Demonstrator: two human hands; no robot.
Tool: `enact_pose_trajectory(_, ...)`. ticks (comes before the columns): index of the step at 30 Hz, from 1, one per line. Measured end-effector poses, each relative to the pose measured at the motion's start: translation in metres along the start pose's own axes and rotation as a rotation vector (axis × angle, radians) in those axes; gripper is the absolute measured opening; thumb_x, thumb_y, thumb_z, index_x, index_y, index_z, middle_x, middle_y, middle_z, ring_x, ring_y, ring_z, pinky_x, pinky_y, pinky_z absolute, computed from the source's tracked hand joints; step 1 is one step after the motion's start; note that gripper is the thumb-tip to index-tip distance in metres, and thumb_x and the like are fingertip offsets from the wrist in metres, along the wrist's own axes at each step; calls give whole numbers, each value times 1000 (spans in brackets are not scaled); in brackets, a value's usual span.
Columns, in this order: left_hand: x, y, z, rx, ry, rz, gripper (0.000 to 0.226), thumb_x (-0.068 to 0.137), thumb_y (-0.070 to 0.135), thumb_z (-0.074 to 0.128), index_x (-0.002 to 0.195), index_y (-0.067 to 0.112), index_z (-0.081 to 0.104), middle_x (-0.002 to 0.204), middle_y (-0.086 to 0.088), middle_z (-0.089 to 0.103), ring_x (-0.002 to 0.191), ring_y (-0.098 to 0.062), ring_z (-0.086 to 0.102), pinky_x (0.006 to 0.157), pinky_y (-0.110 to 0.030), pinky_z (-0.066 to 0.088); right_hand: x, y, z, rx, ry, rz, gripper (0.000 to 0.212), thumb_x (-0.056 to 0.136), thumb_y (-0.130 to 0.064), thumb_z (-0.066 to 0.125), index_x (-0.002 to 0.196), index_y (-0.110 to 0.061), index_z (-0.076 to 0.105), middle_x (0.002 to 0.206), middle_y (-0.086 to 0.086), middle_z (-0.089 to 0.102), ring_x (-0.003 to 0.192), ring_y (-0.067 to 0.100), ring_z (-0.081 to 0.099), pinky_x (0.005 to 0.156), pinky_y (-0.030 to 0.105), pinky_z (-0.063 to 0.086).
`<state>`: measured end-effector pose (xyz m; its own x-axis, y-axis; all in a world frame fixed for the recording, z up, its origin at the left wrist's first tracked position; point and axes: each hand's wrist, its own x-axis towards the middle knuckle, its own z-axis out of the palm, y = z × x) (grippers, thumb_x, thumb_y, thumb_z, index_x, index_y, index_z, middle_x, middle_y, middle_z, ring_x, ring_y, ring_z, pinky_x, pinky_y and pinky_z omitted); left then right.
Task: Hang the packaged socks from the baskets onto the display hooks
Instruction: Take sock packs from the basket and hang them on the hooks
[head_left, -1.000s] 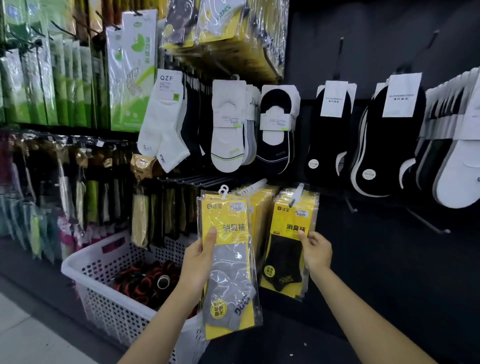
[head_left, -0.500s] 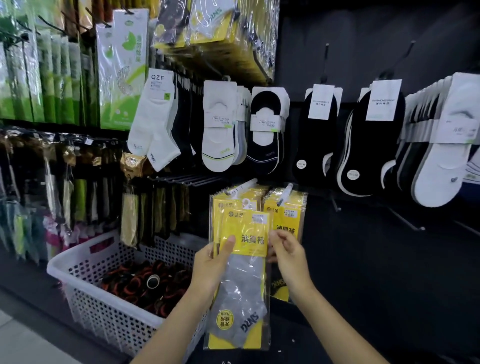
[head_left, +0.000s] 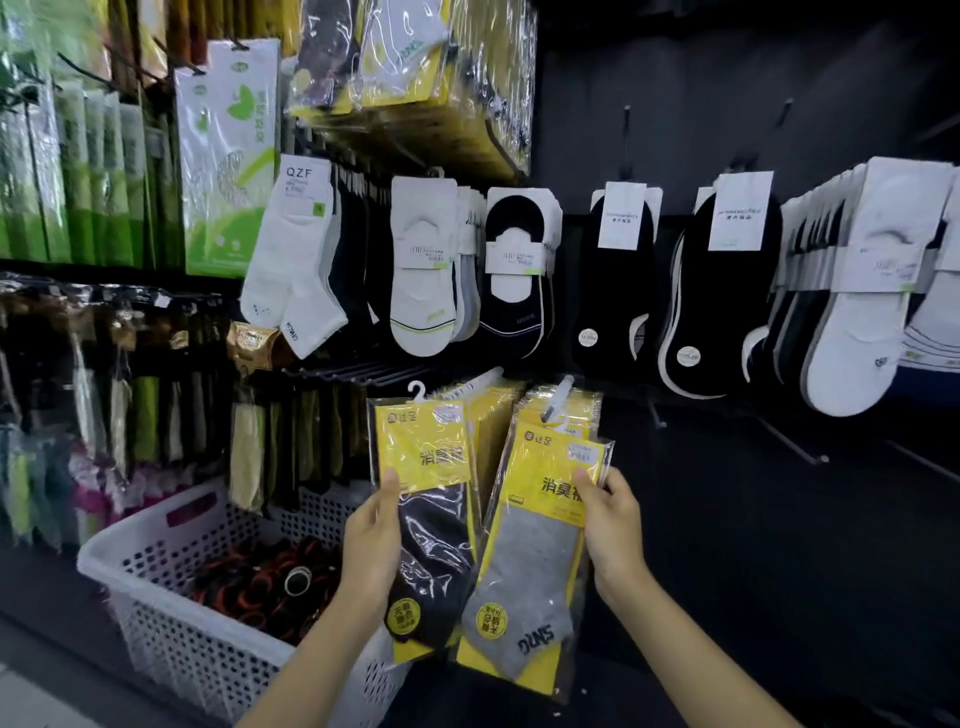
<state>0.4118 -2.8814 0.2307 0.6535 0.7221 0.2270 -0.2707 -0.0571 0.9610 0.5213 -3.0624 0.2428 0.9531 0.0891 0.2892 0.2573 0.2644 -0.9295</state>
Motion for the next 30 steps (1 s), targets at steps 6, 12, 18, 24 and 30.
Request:
enact_pose_trajectory(6, 10, 5, -13, -22, 33, 46, 61, 91, 53, 42, 81, -4, 61, 90, -15, 68, 91, -23, 61, 92, -12, 43, 27, 7, 7, -182, 4, -18, 26, 94, -22, 58, 98, 4, 58, 102, 28, 63, 82, 25, 60, 77, 39, 49)
enact_pose_trajectory(12, 7, 8, -17, 53, 53, 55, 55, 94, 48, 41, 55, 9, 43, 53, 4, 22, 41, -3, 27, 90, -26, 40, 49, 19, 8, -247, 93, 0, 14, 90, -26, 64, 84, -13, 63, 83, 4, 68, 81, 22, 64, 73, 37, 52)
enact_pose_trajectory(18, 5, 2, -10, 88, 30, 80, 51, 94, 48, 40, 58, 18, 21, 48, 7, 20, 47, -8, 27, 61, -10, 36, 45, 31, -4, -303, 281, 25, 30, 77, -25, 79, 86, -8, 56, 76, -3, 55, 73, 15, 54, 60, 21, 44)
enact_pose_trajectory(24, 2, -4, 13, 44, -99, 49, 50, 92, 51, 41, 60, 13, 35, 50, 2, 36, 50, -11, 37, 58, -22, 34, 19, 31, -11, -240, 214, -26, 22, 86, -25, 69, 85, -9, 53, 80, 4, 55, 77, 20, 54, 66, 26, 47)
enact_pose_trajectory(30, -8, -9, 53, 54, -279, 35, 38, 92, 53, 41, 64, 28, 42, 63, 17, 36, 47, 8, 43, 57, -5, 38, -3, -1, 4, -79, -188, -11, 24, 95, -32, 52, 106, -15, 64, 100, 1, 70, 90, 12, 67, 78, 21, 54)
